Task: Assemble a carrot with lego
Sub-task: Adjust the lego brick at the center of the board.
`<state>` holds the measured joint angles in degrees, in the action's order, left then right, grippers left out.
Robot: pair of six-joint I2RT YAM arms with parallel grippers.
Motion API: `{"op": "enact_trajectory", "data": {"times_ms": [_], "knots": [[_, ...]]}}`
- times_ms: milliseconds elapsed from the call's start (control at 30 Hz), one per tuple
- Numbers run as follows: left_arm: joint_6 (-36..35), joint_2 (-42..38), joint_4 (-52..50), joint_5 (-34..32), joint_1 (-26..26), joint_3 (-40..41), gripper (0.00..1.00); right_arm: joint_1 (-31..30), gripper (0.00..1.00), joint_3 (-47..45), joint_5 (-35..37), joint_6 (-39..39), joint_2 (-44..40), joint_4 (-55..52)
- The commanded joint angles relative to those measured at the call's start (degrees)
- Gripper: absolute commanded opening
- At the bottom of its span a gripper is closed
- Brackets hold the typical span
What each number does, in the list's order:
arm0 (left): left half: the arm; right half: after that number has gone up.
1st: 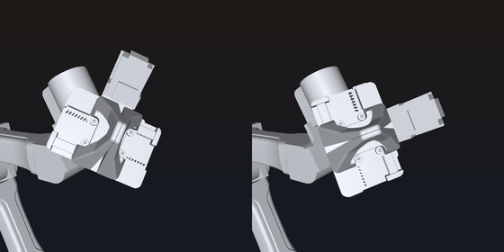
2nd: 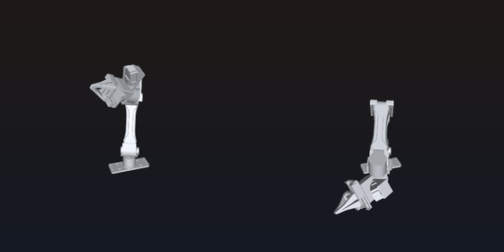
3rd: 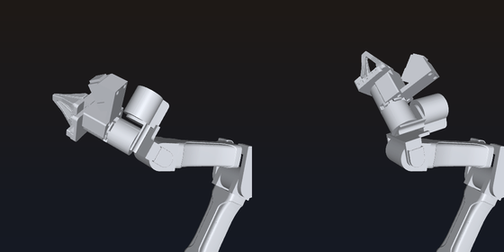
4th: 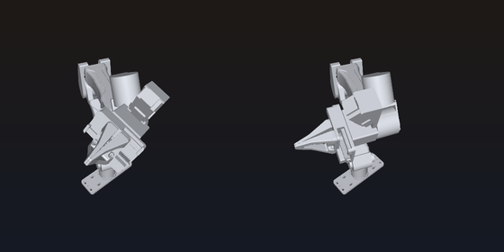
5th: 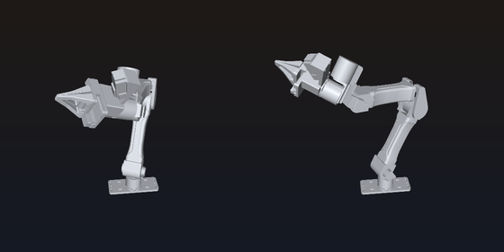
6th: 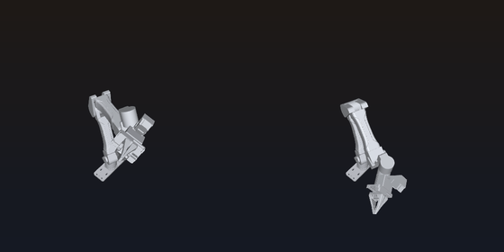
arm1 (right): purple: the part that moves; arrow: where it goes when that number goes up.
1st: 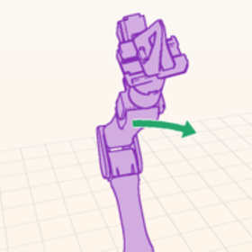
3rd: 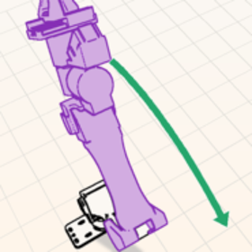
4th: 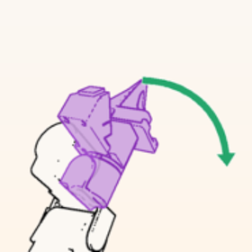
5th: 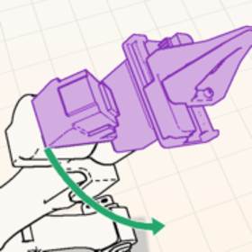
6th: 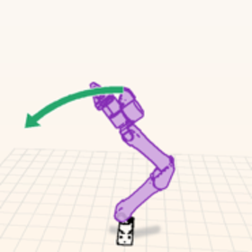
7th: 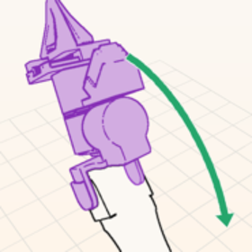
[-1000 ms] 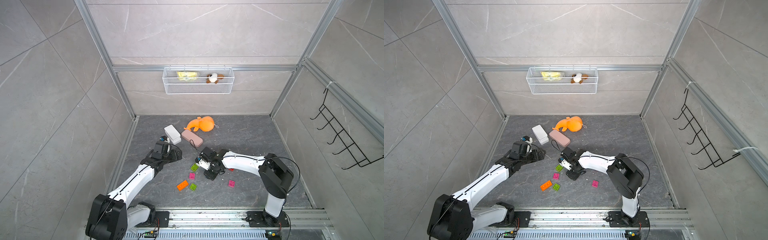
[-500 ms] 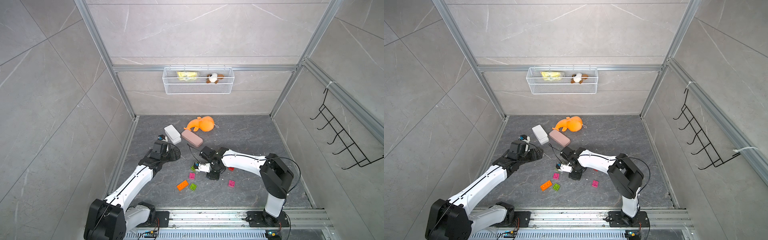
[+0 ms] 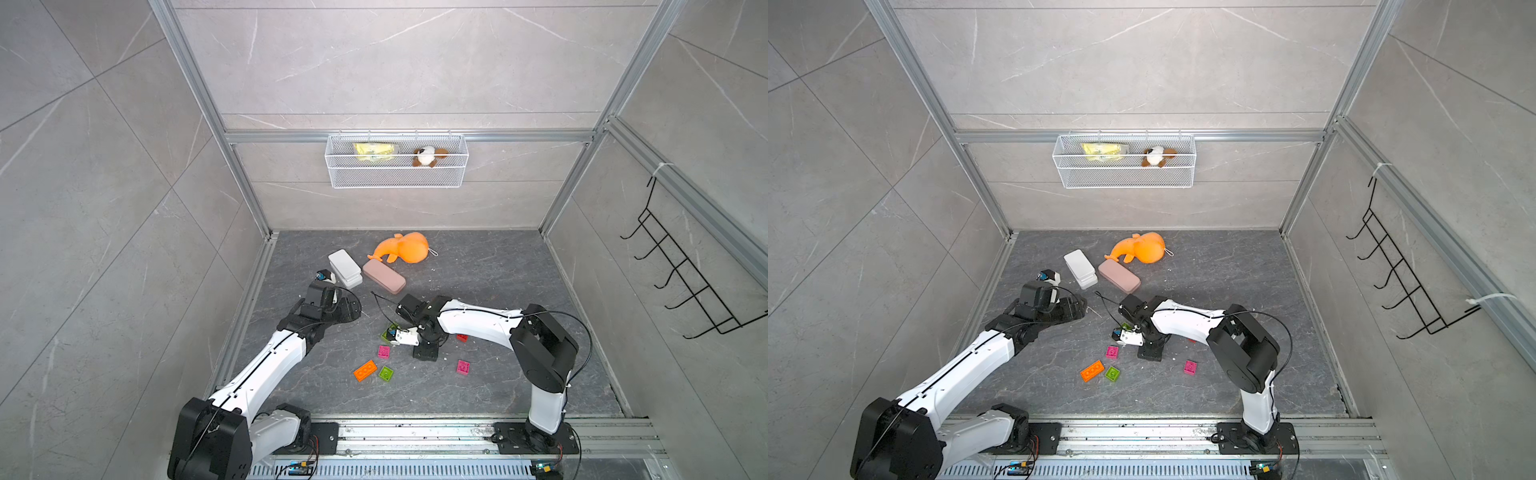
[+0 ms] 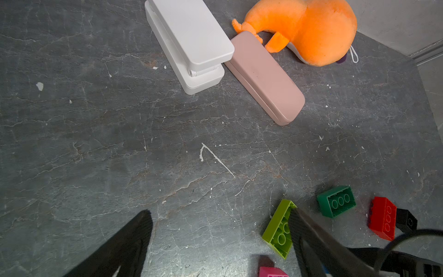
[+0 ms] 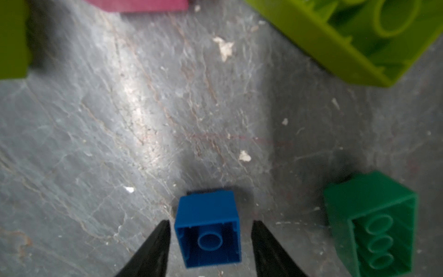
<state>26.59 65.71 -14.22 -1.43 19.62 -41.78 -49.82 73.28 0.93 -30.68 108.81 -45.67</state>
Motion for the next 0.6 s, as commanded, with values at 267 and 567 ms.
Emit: {"op": "enact_trajectory", "data": {"times_ms": [267, 567], "knots": [[-0.76, 0.52, 0.74, 5.01, 0.07, -2.70, 0.92, -0.27, 0.80, -5.05, 6.14, 14.69, -12.94, -15.04], [-16.05, -3.90, 13.55, 14.92, 11.99, 6.64, 0.77, 11.94, 0.80, -5.03, -0.33, 18.01, -20.37, -9.59]]}}
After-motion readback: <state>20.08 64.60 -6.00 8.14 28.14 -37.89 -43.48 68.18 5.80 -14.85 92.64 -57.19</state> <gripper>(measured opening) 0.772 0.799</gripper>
